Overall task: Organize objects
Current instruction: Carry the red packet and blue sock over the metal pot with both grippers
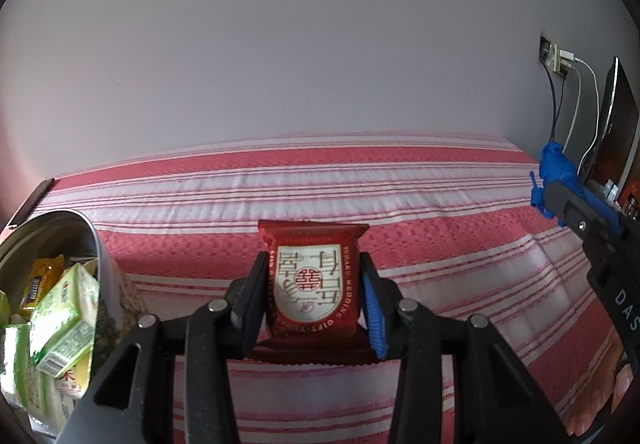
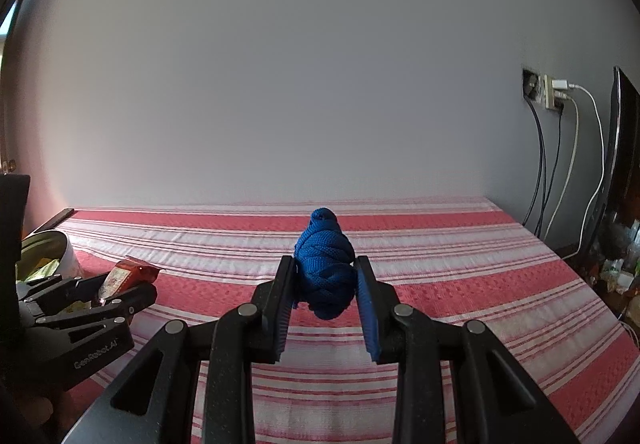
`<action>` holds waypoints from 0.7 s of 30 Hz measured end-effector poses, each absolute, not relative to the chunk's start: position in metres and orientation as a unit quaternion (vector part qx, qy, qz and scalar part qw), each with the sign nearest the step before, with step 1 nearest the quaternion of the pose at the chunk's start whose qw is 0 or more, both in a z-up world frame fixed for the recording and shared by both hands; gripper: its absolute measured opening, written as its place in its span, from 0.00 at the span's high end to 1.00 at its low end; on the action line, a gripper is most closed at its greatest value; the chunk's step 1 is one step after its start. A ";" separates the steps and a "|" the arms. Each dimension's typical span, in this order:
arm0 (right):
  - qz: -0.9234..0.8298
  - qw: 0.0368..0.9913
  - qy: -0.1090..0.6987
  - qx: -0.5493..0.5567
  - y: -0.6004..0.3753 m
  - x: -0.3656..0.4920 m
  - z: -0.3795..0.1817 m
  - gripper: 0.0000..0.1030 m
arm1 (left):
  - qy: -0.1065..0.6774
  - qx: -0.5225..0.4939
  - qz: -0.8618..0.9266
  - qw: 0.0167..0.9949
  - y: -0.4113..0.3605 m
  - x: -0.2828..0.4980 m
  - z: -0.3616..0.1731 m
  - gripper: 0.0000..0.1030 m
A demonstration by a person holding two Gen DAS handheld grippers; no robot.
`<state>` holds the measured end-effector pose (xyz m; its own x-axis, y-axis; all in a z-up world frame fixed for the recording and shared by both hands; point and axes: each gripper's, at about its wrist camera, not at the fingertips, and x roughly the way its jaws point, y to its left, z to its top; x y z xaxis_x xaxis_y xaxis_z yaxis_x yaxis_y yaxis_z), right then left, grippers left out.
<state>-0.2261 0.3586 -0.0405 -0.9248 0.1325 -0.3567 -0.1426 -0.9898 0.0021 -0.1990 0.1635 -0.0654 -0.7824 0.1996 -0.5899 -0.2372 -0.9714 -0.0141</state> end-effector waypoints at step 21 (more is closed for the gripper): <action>0.987 0.061 -0.002 -0.146 0.332 -0.201 -0.035 0.69 | 0.034 -0.254 0.960 0.111 0.157 -0.169 -0.061 0.60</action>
<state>-0.2009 0.3318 -0.0352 -0.9501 0.1206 -0.2876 -0.1195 -0.9926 -0.0215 -0.1693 0.1571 -0.0614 -0.8462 0.1963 -0.4953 -0.2304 -0.9731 0.0080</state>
